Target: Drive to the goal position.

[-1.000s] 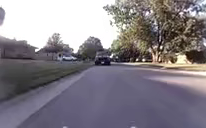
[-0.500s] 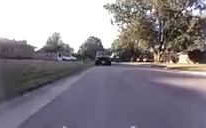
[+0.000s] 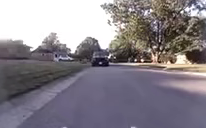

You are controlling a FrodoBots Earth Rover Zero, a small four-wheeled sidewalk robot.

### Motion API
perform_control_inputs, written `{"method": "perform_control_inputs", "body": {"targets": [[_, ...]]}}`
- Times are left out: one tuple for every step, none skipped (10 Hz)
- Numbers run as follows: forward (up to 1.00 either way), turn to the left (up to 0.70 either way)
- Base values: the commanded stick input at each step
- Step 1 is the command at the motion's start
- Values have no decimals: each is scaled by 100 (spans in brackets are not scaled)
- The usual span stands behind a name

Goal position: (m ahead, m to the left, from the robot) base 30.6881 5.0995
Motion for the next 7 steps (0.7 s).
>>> {"method": "perform_control_inputs", "body": {"targets": [[100, -39], [100, -39], [100, -39], [100, -39], [100, -39], [100, -31], [100, -8]]}}
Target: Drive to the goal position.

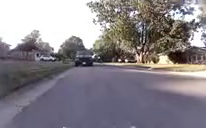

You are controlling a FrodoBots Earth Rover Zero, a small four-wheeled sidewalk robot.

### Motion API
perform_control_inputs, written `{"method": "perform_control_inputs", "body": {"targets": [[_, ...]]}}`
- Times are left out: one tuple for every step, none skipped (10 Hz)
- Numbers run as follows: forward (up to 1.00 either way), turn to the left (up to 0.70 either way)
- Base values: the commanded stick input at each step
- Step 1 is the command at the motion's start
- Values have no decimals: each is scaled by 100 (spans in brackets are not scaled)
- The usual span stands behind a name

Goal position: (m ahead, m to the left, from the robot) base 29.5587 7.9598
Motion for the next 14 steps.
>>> {"method": "perform_control_inputs", "body": {"targets": [[100, 0], [100, 0], [100, 0], [100, 0], [100, 0], [100, 0], [100, 0], [100, 0], [100, 0], [100, 0], [100, 0], [100, 0], [100, 0], [100, 0]]}}
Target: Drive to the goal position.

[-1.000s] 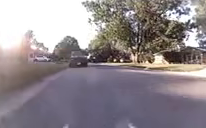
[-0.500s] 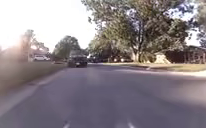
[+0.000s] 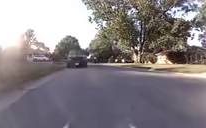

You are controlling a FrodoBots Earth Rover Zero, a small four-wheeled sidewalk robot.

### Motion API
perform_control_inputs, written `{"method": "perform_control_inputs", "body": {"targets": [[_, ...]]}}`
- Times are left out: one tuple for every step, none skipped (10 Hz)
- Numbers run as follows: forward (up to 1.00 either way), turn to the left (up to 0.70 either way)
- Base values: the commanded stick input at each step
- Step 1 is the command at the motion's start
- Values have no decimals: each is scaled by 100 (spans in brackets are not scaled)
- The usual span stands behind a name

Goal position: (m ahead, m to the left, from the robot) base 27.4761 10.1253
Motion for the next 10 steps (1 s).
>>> {"method": "perform_control_inputs", "body": {"targets": [[100, 0], [100, 0], [100, 0], [100, 0], [100, 0], [100, 0], [100, 0], [100, 0], [100, 0], [100, 0]]}}
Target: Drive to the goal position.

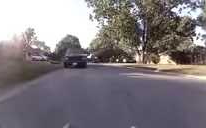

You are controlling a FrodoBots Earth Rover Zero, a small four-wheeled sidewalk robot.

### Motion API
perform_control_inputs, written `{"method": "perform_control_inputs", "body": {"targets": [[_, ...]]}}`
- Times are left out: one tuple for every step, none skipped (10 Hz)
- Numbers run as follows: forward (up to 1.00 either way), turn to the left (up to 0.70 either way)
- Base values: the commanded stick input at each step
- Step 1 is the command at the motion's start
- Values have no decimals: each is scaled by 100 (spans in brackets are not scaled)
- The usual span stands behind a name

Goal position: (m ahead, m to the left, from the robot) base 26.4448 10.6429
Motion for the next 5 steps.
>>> {"method": "perform_control_inputs", "body": {"targets": [[100, 0], [100, 0], [100, 0], [100, 0], [100, 0]]}}
